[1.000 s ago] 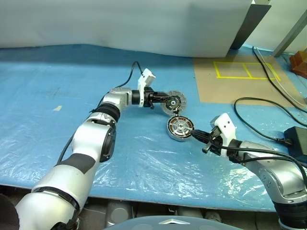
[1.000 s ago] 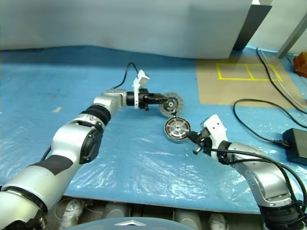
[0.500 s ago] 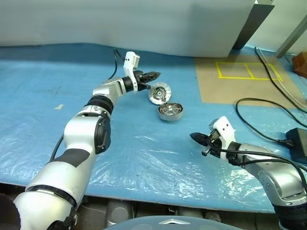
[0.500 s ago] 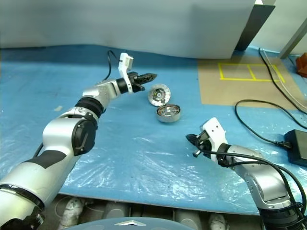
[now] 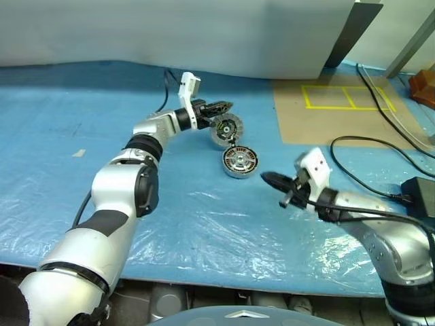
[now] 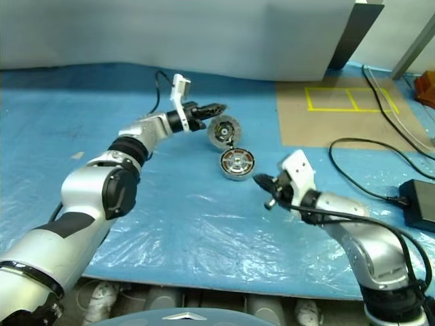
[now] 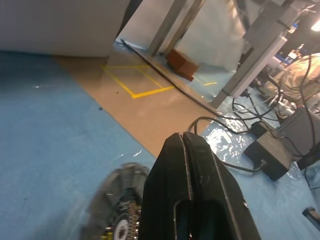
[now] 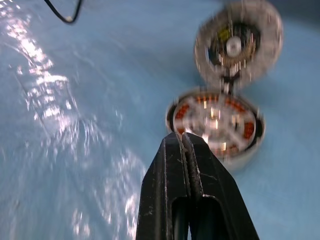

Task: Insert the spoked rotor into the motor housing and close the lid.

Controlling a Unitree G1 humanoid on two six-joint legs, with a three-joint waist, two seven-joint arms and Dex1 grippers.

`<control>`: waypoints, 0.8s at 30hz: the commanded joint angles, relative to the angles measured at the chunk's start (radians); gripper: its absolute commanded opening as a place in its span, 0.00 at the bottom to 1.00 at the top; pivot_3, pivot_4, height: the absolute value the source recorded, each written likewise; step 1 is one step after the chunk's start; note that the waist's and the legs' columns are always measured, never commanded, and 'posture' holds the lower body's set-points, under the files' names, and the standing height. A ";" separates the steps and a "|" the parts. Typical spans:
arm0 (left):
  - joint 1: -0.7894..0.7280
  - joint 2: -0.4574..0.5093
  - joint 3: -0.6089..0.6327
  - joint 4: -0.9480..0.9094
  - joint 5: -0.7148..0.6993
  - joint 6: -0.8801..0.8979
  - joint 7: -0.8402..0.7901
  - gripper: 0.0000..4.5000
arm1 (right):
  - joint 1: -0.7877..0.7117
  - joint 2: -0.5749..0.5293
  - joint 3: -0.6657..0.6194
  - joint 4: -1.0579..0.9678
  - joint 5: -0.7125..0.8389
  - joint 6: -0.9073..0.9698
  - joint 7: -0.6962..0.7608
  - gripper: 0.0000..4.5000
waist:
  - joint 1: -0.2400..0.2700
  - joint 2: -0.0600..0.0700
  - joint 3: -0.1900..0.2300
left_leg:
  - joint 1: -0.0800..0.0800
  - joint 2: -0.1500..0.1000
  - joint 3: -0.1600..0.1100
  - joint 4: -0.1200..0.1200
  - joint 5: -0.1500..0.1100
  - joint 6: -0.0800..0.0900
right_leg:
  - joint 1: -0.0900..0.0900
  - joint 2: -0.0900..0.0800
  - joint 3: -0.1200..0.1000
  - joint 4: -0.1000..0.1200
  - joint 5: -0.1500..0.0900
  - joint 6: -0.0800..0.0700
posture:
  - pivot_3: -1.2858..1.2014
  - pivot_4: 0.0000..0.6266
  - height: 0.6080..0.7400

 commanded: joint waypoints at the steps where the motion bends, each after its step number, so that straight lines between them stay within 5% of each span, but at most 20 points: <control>1: 0.029 0.040 -0.101 -0.098 0.058 -0.080 -0.188 0.01 | -0.114 -0.085 0.072 0.040 -0.049 -0.021 0.075 0.00 | 0.003 0.000 0.000 | 0.000 0.000 0.000 0.000 0.000 0.000 | 0.000 0.000 0.000 0.000 0.000 0.000 | 0.52 0.24 1.00; 6: 0.256 0.152 -0.308 -0.408 0.159 -0.303 -0.380 0.00 | -0.264 -0.221 0.288 0.225 -0.228 -0.230 0.303 0.28 | -0.001 0.000 0.000 | -0.001 0.001 0.001 -0.002 0.000 0.000 | 0.000 0.000 -0.001 0.002 0.000 -0.001 | 0.52 0.24 1.00; 13: 0.489 0.217 -0.371 -0.837 0.090 -0.222 -0.383 0.00 | -0.433 -0.227 0.451 0.478 -0.401 -0.476 0.542 0.79 | 0.000 0.001 0.000 | -0.004 0.006 0.001 0.002 0.000 0.000 | -0.004 0.001 -0.007 0.007 -0.002 -0.005 | 0.52 0.24 1.00; 24: 0.613 0.231 -0.408 -1.026 0.048 -0.095 -0.256 0.00 | -0.572 -0.100 0.536 0.872 -0.615 -0.771 0.620 0.79 | -0.018 0.001 0.000 | -0.003 0.008 0.003 0.009 0.002 0.004 | -0.004 0.000 -0.010 0.012 -0.006 -0.014 | 0.52 0.24 1.00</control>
